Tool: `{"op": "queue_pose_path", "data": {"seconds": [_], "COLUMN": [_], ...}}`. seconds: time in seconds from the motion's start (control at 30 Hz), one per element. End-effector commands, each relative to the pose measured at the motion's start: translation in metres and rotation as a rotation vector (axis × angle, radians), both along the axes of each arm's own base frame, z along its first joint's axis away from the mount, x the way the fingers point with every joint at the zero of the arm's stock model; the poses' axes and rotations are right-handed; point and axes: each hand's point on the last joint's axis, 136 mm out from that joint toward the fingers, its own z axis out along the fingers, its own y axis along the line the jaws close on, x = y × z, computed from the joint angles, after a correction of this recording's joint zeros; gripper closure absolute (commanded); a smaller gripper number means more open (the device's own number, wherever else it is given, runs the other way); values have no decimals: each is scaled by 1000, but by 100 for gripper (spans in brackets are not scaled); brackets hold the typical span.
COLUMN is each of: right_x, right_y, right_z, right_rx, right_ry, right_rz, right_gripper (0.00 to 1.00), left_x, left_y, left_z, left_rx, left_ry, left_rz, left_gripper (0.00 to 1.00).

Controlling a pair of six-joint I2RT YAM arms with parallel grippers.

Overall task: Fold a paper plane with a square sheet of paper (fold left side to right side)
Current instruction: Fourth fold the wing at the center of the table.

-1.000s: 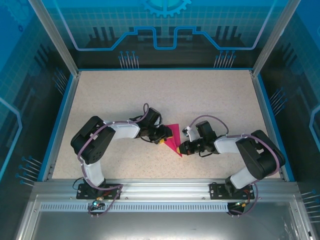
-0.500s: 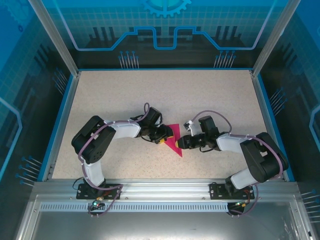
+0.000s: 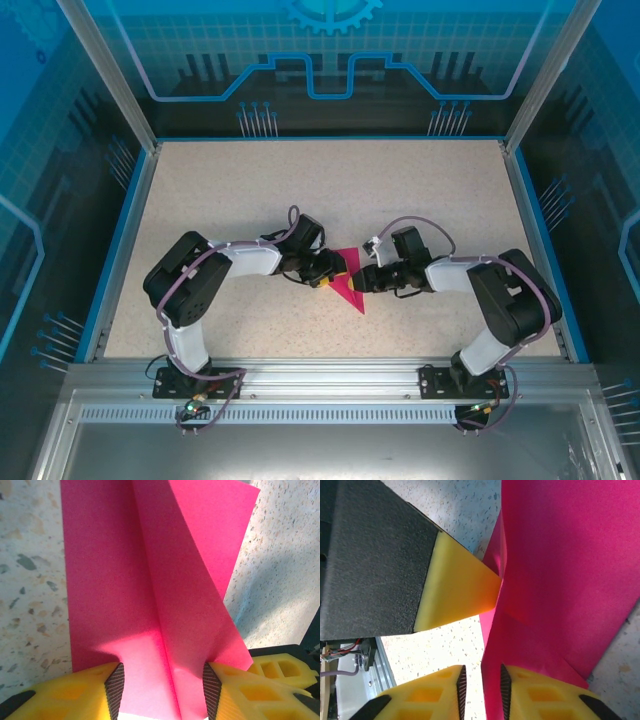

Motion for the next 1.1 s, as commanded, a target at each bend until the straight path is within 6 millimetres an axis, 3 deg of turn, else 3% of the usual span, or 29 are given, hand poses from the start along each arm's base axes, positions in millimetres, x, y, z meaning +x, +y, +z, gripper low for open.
{"op": "queue_pose_path", "data": {"seconds": [0.0, 0.13, 0.67, 1.07], "right_x": [4, 4, 7, 10], "right_y": [0, -2, -16, -25], "right_z": [-2, -4, -8, -22], "right_rx": [-5, -10, 16, -39], "right_ry": [5, 9, 39, 62], "right_rz": [2, -2, -16, -29], "right_gripper": [85, 100, 100, 100], "left_x": [-9, -10, -12, -12], "left_y": [6, 7, 9, 9], "left_z": [-17, -18, -21, -20], "left_rx": [62, 64, 73, 74], "left_ry": [47, 48, 56, 56], "left_rz": [-2, -2, 2, 1], "left_gripper": [51, 51, 51, 51]}}
